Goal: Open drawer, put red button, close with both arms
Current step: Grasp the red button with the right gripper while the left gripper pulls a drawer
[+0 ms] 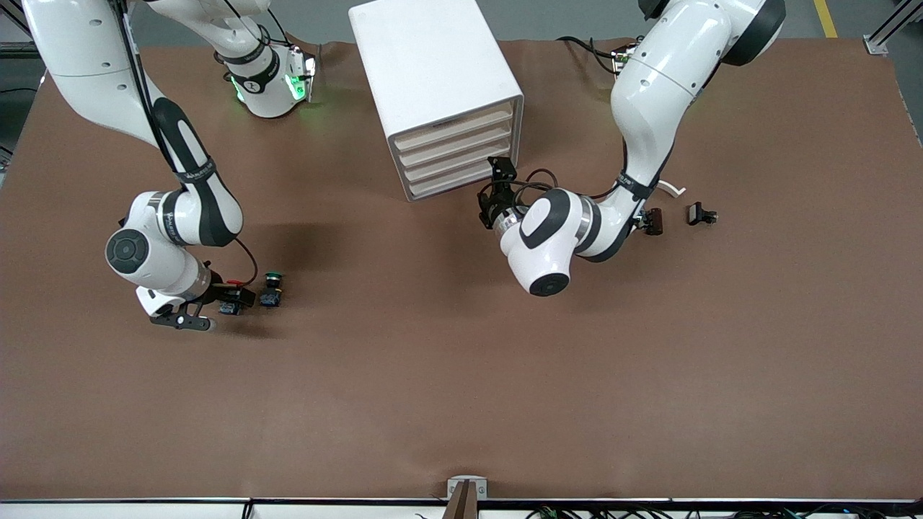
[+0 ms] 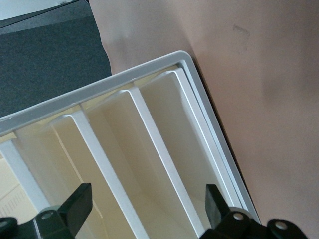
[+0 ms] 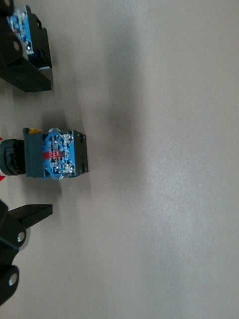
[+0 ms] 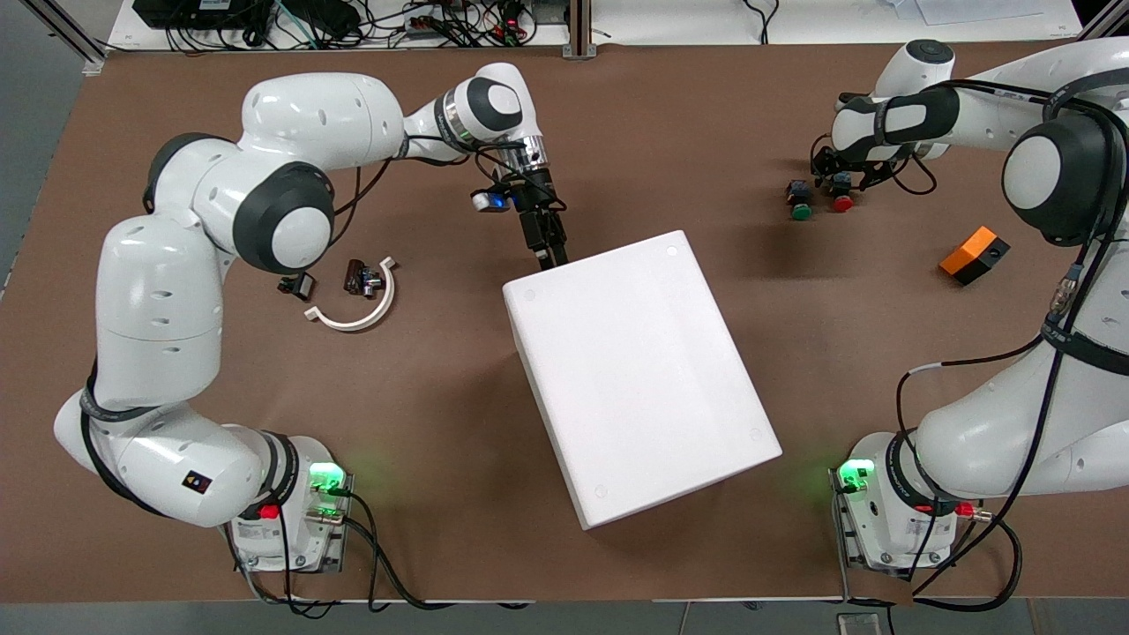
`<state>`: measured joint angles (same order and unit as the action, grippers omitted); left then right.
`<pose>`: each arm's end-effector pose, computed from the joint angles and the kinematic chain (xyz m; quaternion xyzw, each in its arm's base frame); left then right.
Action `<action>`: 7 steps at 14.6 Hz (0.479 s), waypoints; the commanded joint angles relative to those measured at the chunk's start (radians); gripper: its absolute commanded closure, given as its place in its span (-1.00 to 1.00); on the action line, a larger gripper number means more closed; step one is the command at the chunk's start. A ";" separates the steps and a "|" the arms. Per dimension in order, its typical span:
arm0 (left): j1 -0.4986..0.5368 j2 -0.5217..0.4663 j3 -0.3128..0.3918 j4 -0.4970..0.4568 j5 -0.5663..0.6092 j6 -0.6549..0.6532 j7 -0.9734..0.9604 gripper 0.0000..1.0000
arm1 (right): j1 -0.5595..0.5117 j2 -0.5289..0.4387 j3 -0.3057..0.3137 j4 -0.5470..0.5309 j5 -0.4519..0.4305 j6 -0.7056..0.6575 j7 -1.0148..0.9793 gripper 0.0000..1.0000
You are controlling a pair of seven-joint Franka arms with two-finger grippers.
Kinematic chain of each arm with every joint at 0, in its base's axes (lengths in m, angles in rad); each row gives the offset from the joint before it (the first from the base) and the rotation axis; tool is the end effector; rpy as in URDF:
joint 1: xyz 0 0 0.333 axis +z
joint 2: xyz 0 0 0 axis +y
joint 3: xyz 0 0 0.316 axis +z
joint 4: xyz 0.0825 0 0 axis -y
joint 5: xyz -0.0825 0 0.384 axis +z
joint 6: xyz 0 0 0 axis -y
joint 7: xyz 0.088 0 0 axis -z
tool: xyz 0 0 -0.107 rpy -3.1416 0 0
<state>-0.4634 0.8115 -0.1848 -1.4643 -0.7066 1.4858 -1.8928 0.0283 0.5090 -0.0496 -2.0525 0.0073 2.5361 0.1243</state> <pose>0.4773 -0.4314 0.2042 -0.6227 -0.5747 0.4838 0.2190 0.5907 -0.0126 0.1839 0.9972 -0.0728 -0.0118 0.0107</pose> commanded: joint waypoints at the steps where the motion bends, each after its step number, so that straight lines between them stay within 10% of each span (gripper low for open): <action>1: 0.012 0.005 0.005 0.021 -0.022 -0.021 -0.009 -1.00 | -0.011 0.009 0.007 0.006 -0.007 0.004 0.008 -1.00; 5: 0.006 0.014 0.007 0.021 -0.060 -0.022 -0.055 -1.00 | -0.011 0.014 0.007 0.008 -0.009 0.006 0.008 -1.00; 7: -0.001 0.031 0.005 0.025 -0.095 -0.022 -0.153 -1.00 | -0.011 0.039 0.007 0.015 -0.009 0.009 0.006 -0.69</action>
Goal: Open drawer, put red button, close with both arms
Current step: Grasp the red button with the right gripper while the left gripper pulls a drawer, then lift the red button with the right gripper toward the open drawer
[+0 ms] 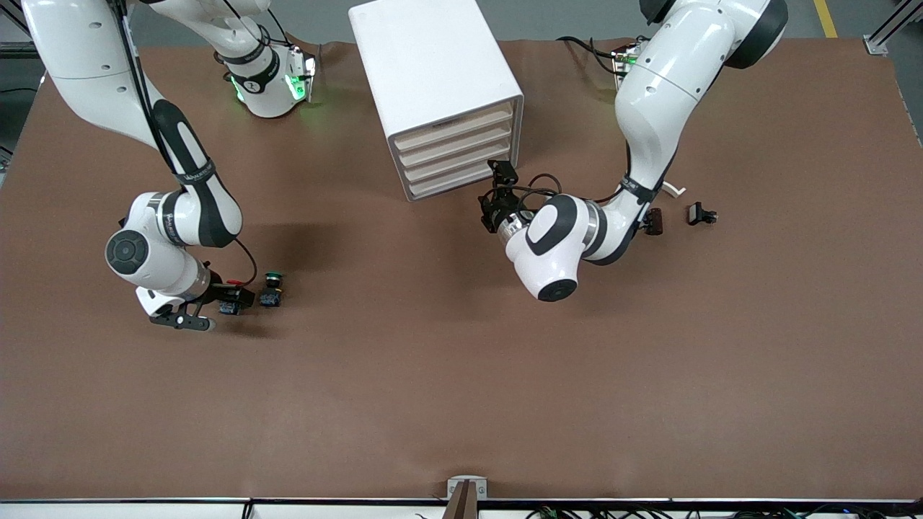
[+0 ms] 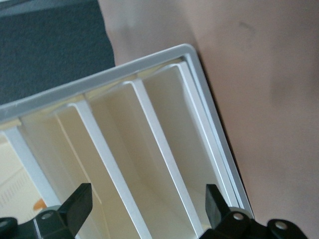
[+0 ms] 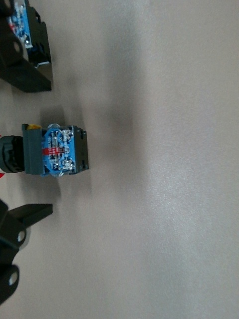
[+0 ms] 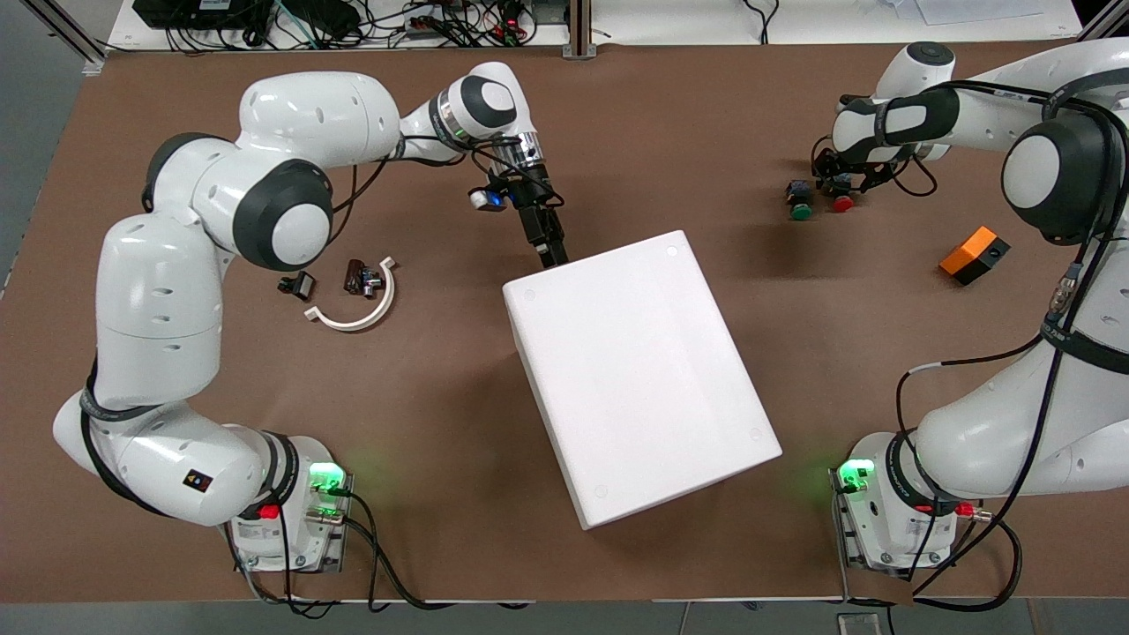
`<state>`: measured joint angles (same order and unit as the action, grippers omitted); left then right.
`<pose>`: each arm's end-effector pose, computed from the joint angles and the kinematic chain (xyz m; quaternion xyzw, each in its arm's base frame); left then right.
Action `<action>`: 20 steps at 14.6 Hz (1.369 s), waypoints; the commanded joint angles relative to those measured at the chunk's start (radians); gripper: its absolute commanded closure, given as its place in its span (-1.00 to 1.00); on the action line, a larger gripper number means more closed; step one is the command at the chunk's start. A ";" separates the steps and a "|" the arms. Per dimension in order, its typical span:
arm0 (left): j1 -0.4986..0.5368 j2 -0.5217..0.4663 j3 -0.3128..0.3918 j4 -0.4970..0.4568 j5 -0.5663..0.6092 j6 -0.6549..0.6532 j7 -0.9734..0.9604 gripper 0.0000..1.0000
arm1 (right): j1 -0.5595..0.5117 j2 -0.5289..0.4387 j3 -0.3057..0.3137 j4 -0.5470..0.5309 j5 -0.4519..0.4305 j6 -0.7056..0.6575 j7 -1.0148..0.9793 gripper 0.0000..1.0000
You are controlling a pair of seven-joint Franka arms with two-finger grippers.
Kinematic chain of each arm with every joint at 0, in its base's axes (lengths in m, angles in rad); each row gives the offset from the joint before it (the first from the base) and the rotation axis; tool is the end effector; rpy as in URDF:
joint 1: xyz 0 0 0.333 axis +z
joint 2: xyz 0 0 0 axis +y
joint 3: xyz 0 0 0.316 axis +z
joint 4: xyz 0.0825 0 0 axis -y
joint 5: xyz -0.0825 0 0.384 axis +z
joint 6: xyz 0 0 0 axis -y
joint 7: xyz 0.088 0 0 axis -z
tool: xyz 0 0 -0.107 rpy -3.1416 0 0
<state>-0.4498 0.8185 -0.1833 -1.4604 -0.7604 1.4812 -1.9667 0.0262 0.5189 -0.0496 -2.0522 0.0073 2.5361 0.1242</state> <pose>0.4833 -0.4291 0.2050 -0.5826 -0.6000 0.4994 0.2264 0.5893 -0.0138 0.1782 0.9971 -0.0737 -0.0166 0.0112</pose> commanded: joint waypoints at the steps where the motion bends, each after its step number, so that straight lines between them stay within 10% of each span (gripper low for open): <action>1: -0.027 0.024 0.004 0.021 -0.048 -0.018 -0.105 -1.00 | -0.009 0.030 0.007 0.015 -0.010 0.010 0.006 -0.48; 6: -0.055 0.039 -0.001 0.020 -0.054 -0.019 -0.250 -1.00 | -0.011 0.032 0.007 0.026 -0.010 0.006 -0.017 0.22; 20: -0.127 0.042 -0.005 0.018 -0.123 -0.035 -0.331 0.17 | -0.009 0.012 0.004 0.110 -0.012 -0.043 -0.152 0.29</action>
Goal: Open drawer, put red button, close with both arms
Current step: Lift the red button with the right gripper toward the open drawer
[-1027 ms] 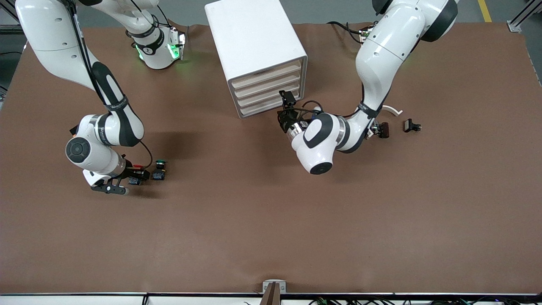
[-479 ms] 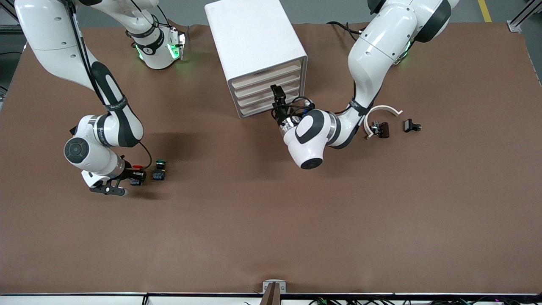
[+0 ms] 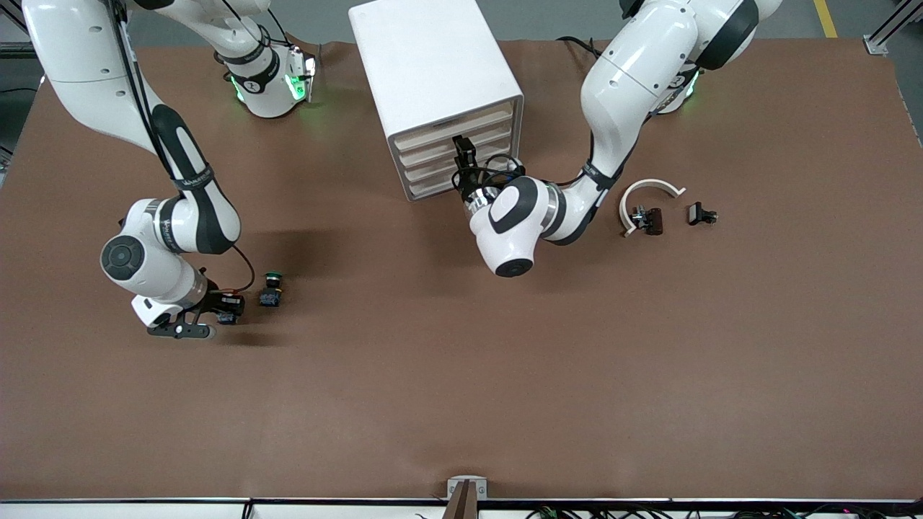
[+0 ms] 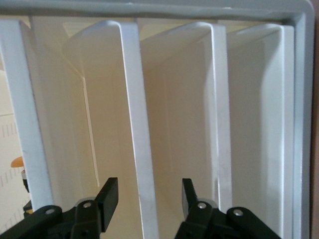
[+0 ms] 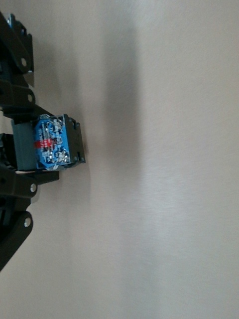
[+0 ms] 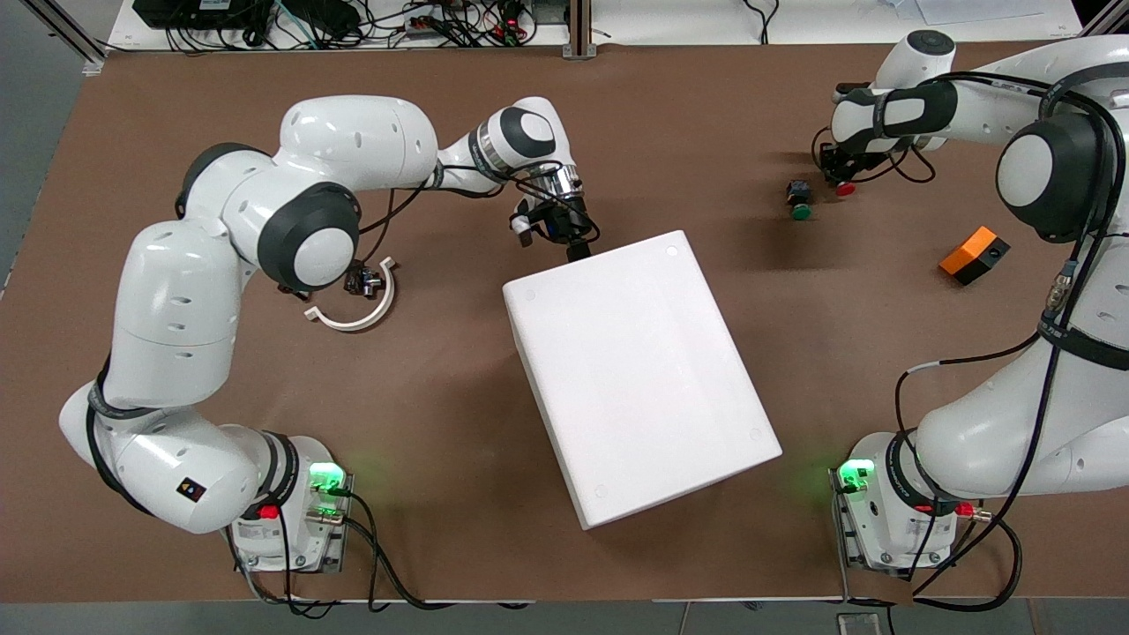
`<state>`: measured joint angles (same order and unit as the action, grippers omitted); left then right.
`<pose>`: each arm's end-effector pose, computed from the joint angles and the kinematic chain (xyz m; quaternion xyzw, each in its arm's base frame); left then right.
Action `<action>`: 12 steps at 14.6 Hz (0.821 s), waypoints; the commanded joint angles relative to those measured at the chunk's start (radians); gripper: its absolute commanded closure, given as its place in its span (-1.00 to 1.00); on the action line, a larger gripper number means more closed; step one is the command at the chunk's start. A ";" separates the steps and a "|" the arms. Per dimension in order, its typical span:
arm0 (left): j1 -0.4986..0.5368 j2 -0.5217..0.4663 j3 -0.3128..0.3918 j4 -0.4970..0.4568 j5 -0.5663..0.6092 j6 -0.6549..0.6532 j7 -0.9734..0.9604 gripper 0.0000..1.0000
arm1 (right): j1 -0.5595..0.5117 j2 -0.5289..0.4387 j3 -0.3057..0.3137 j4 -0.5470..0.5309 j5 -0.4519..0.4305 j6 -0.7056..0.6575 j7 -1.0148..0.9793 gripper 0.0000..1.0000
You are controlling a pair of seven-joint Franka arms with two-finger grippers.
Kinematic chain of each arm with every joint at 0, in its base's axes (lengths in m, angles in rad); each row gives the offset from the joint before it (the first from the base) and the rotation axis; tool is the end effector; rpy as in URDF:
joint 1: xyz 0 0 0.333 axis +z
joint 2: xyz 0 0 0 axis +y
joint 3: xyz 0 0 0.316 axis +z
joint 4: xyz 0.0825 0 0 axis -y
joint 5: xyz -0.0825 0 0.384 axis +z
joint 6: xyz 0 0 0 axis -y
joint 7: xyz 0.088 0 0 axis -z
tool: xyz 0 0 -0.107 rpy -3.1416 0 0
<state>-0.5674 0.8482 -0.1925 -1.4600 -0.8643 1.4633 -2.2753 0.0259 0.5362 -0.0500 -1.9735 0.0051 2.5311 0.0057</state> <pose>0.4204 -0.4927 0.1963 -0.4908 -0.6387 0.4879 0.3363 0.6159 -0.0141 0.1967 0.9998 -0.0133 0.0109 0.0113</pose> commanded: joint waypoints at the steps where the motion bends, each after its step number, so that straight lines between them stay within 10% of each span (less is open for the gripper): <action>1: -0.009 0.012 0.005 0.018 -0.018 -0.017 -0.023 0.31 | -0.009 -0.028 0.004 0.038 -0.010 -0.073 -0.033 0.29; 6: -0.006 0.020 0.021 0.021 -0.007 -0.014 -0.009 0.98 | 0.029 -0.142 0.007 0.074 -0.010 -0.305 -0.023 0.29; 12: 0.000 0.038 0.122 0.107 -0.005 0.000 0.023 1.00 | 0.150 -0.171 0.009 0.278 -0.010 -0.665 0.189 0.28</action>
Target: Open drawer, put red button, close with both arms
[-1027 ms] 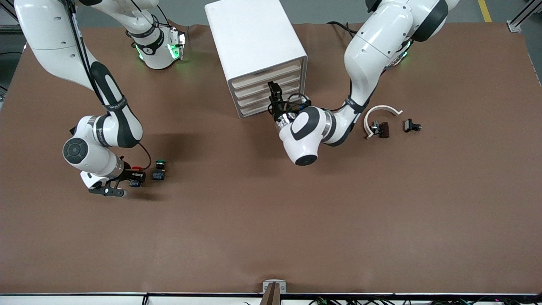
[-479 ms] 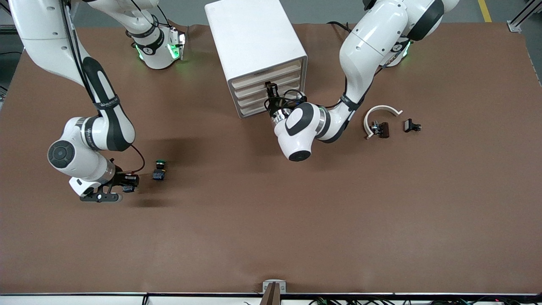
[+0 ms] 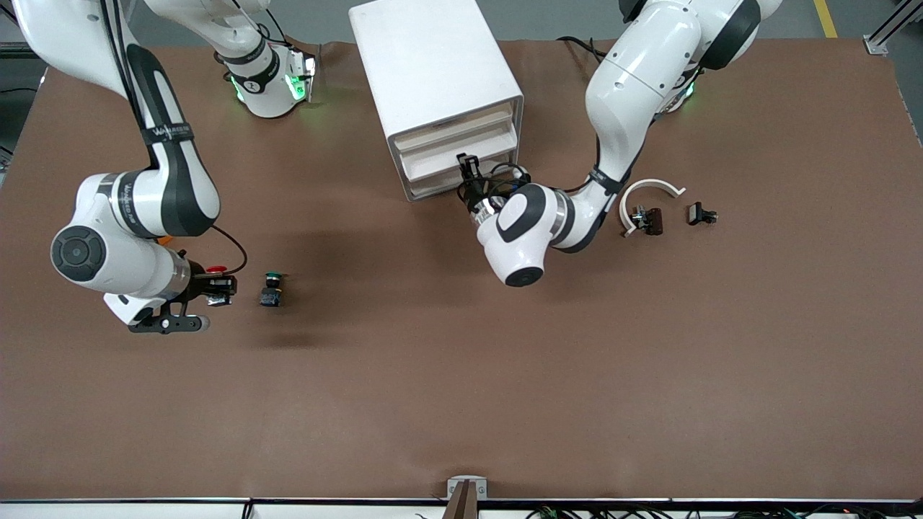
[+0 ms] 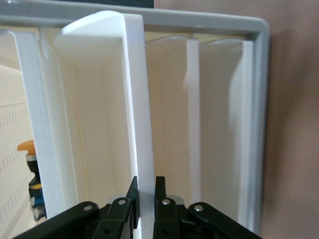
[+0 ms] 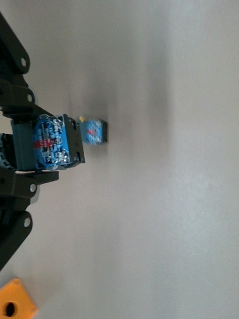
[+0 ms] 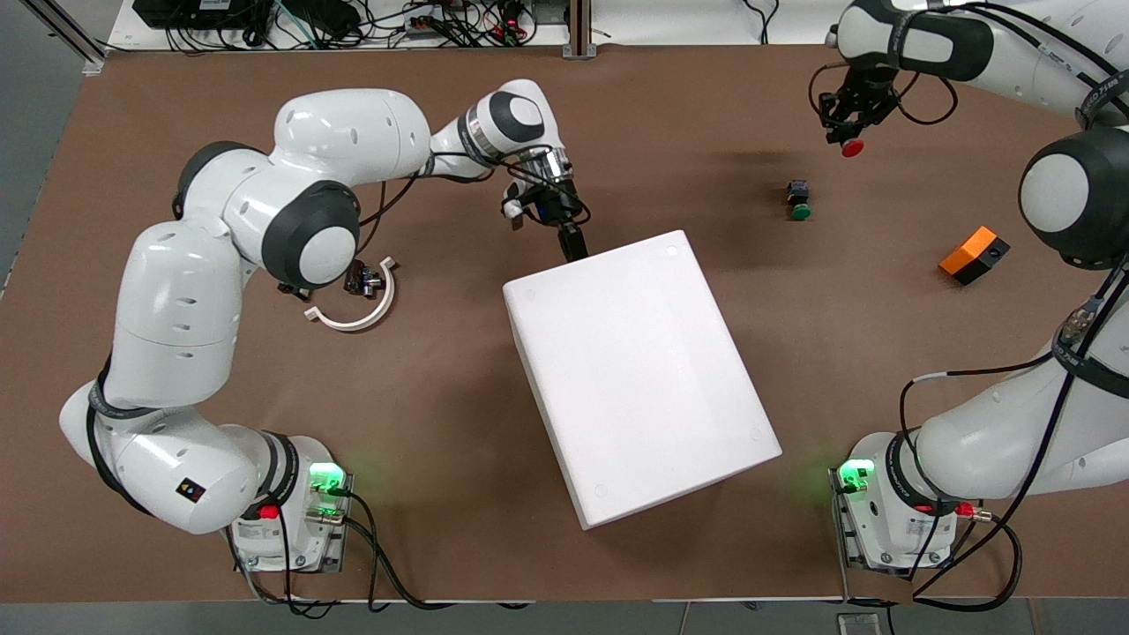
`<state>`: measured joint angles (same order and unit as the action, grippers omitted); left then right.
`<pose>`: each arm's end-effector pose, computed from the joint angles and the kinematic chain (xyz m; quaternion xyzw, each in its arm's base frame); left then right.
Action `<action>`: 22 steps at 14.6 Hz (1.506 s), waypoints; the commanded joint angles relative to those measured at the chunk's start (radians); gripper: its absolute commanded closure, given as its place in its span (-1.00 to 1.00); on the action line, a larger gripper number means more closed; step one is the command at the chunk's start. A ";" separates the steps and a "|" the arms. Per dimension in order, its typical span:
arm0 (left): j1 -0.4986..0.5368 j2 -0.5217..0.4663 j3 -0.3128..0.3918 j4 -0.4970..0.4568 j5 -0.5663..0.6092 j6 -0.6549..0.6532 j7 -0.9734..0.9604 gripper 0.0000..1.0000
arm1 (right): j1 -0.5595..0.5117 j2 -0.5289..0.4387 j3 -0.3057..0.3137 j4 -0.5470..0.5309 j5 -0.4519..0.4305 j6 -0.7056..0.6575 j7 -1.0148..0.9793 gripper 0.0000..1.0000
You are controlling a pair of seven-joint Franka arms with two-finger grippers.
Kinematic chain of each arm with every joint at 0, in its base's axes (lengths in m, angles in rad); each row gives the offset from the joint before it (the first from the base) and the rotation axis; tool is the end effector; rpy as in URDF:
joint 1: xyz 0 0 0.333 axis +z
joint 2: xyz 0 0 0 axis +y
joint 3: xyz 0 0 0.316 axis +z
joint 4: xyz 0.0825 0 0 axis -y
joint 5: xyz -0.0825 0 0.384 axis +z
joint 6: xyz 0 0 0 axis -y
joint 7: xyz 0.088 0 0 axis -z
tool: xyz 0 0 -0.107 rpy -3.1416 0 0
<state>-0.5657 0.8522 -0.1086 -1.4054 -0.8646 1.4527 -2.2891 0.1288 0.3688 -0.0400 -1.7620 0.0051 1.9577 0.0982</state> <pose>0.4644 -0.4679 0.2029 -0.4799 -0.6714 0.4721 0.3100 0.6256 0.0579 0.3435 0.9962 -0.0051 -0.0854 0.0131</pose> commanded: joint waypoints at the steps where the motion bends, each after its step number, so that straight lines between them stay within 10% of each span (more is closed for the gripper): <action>1: -0.002 0.034 0.056 0.062 -0.005 0.020 0.052 1.00 | 0.081 -0.004 -0.001 0.105 -0.010 -0.150 0.173 0.28; 10: 0.001 0.031 0.162 0.101 -0.005 0.106 0.191 0.99 | 0.466 0.002 0.002 0.291 0.007 -0.415 1.016 0.31; 13: 0.003 0.024 0.170 0.103 -0.007 0.106 0.220 -0.99 | 0.589 0.012 0.002 0.291 0.030 -0.390 1.329 0.28; 22: 0.000 0.016 0.260 0.190 0.122 0.103 0.380 -1.00 | 0.733 0.104 0.002 0.288 0.111 -0.154 1.776 0.29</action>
<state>-0.5534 0.8555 0.1225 -1.2583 -0.8032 1.5602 -1.9904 0.8288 0.4401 -0.0260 -1.4887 0.0945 1.7624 1.7857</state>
